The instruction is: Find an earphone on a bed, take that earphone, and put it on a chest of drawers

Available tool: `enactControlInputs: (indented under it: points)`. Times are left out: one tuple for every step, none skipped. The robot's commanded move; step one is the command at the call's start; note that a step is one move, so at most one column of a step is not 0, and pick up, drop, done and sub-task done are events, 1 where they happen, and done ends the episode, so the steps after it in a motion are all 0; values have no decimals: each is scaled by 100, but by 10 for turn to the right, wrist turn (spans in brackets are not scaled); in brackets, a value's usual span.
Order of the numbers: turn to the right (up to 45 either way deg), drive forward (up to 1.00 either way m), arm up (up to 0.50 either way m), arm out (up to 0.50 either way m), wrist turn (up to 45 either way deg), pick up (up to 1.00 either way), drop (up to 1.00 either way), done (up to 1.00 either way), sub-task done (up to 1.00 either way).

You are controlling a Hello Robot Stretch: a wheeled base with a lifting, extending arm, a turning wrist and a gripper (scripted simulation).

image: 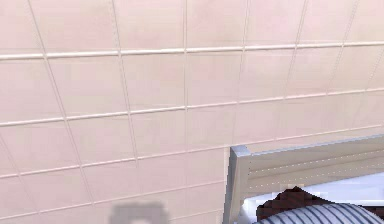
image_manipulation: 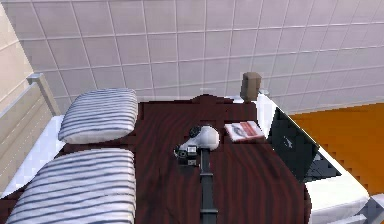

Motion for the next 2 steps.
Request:
enactControlInputs:
  points:
    - [0,0,42,0,0,0,0,0,0]
    - [0,0,0,0,-450,0,0,0,0]
